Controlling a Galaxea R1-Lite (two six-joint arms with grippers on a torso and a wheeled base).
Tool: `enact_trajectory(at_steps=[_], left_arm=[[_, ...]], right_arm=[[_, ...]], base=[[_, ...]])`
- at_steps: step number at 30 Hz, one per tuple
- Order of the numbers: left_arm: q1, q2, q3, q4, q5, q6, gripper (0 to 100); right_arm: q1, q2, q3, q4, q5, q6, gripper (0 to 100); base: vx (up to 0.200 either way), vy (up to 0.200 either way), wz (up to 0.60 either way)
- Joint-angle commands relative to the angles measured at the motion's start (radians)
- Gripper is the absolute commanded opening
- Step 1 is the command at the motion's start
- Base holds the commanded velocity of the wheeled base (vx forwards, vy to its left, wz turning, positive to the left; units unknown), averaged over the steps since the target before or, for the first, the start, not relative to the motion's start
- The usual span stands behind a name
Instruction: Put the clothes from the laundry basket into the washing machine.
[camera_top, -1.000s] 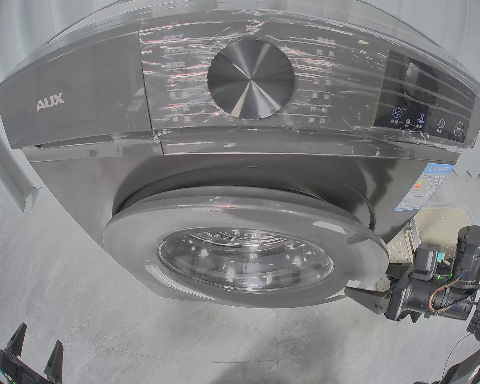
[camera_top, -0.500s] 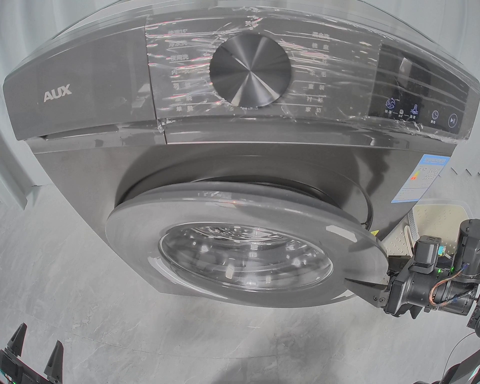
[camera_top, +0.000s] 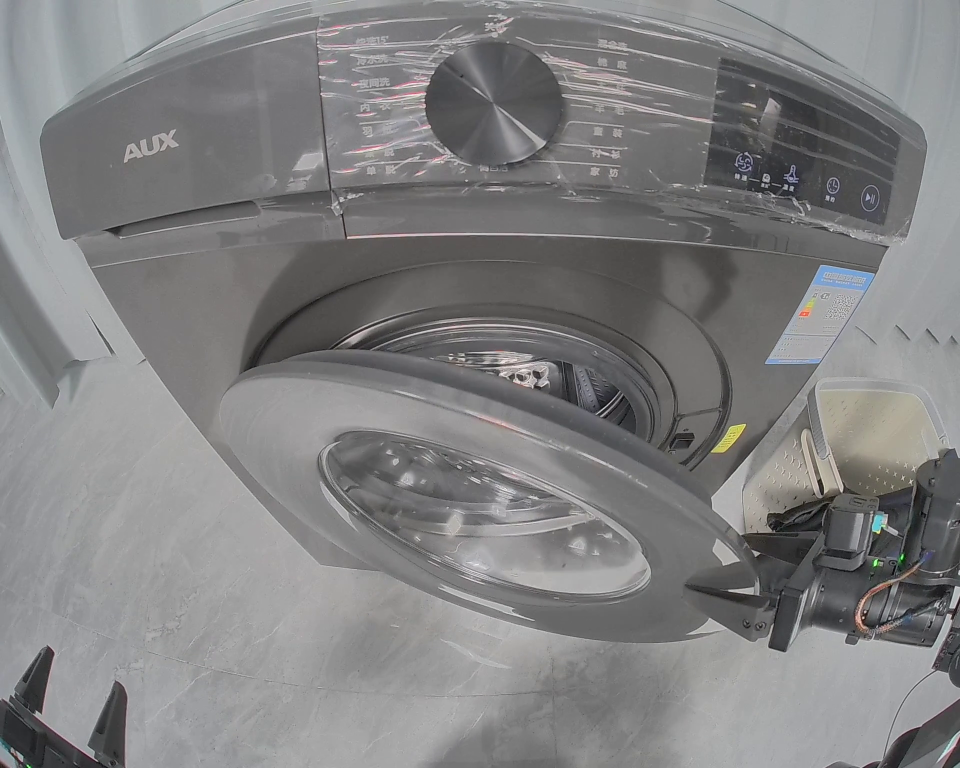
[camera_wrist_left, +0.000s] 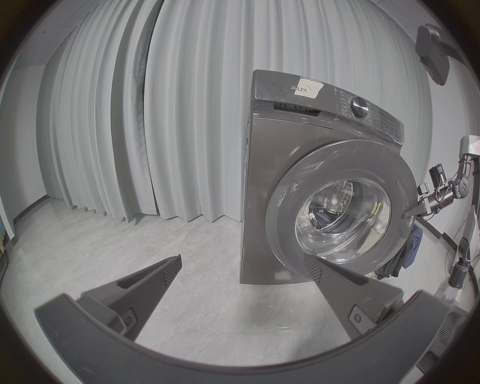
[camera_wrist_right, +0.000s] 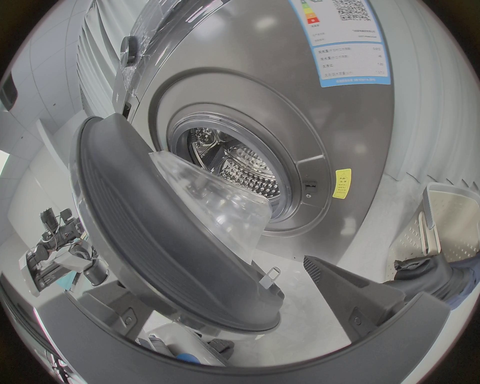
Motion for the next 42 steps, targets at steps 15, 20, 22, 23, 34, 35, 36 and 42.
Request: enact_trajectory(at_steps=[15, 20, 22, 23, 34, 35, 36, 42], left_arm=[[0.0, -0.01, 0.016, -0.001, 0.001, 0.0, 100], [0.0, -0.01, 0.016, -0.001, 0.001, 0.0, 100], [0.002, -0.01, 0.015, -0.001, -0.001, 0.0, 100], [0.0, -0.01, 0.015, 0.001, 0.001, 0.0, 100], [0.0, -0.009, 0.016, 0.001, 0.001, 0.0, 100], [0.0, -0.01, 0.016, -0.001, -0.001, 0.0, 100], [0.0, -0.01, 0.016, -0.001, -0.001, 0.0, 100], [0.0, -0.01, 0.015, -0.001, -0.001, 0.001, 100]], right_arm=[[0.088, 0.047, -0.004, -0.006, -0.037, 0.006, 100], [0.078, 0.061, -0.017, -0.015, -0.041, 0.004, 100], [0.078, 0.073, -0.033, -0.017, -0.052, 0.003, 100], [0.08, 0.081, -0.037, -0.017, -0.055, 0.004, 100], [0.153, 0.084, -0.007, -0.014, -0.049, 0.009, 100], [0.157, 0.079, -0.004, -0.011, -0.049, 0.012, 100], [0.157, 0.079, -0.004, -0.011, -0.049, 0.012, 100], [0.094, 0.043, 0.116, -0.011, -0.07, -0.003, 100]], base=[[-0.067, 0.0, 0.0], [0.0, 0.0, 0.0], [-0.2, 0.0, 0.0], [-0.2, 0.0, 0.0], [-0.055, 0.0, 0.0], [0.0, 0.0, 0.0], [0.0, 0.0, 0.0], [0.0, 0.0, 0.0]])
